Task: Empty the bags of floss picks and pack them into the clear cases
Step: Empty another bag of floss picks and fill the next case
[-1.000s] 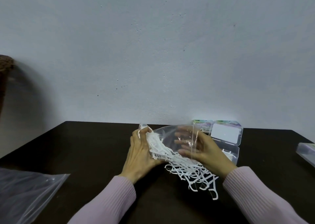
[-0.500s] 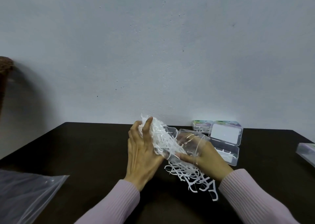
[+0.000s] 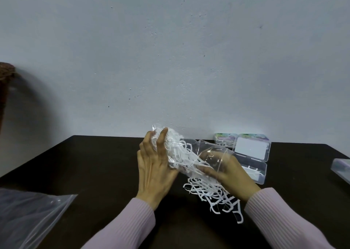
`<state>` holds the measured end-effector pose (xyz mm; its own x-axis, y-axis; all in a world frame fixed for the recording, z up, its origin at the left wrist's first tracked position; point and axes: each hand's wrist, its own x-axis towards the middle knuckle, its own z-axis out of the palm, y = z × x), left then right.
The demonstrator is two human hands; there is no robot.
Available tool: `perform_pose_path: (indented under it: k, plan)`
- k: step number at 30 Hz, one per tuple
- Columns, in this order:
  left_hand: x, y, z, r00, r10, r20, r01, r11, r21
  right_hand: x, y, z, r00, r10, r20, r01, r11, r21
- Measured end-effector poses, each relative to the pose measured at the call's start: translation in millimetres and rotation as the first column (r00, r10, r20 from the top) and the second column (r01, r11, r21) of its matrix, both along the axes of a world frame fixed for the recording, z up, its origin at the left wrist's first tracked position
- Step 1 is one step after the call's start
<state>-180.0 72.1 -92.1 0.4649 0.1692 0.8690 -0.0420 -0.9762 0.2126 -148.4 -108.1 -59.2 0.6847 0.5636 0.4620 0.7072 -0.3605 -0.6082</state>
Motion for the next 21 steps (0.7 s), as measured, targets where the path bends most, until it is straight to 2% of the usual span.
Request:
perform_pose_path:
  k: [4,10,12,14,18,21]
  plan:
    - [-1,-1,3,1.0,-0.01,0.01,0.01,1.0,0.008,-1,-1,0,0.984,0.046,-0.172,-0.052,0.998,-0.027]
    - [-2,-1,0,1.0,-0.022,-0.004,0.022,0.999,0.024,1,-2,-7,0.947,0.044,-0.318,-0.089,0.988,-0.129]
    - [-2,0,0,1.0,-0.019,-0.009,0.02,0.999,0.034,5,-3,-11,0.949,-0.016,-0.316,-0.065,0.967,-0.246]
    - [-1,2,0,1.0,-0.008,-0.013,0.009,0.999,0.034,5,-3,-12,0.947,-0.039,-0.318,-0.055,0.958,-0.282]
    - [0,8,1,1.0,0.011,-0.013,-0.011,1.0,0.029,2,-2,-9,0.948,0.024,-0.318,-0.1,0.97,-0.222]
    - [1,13,1,0.999,0.03,-0.021,-0.029,0.999,0.013,5,-6,-5,0.965,0.046,-0.258,-0.097,0.977,-0.19]
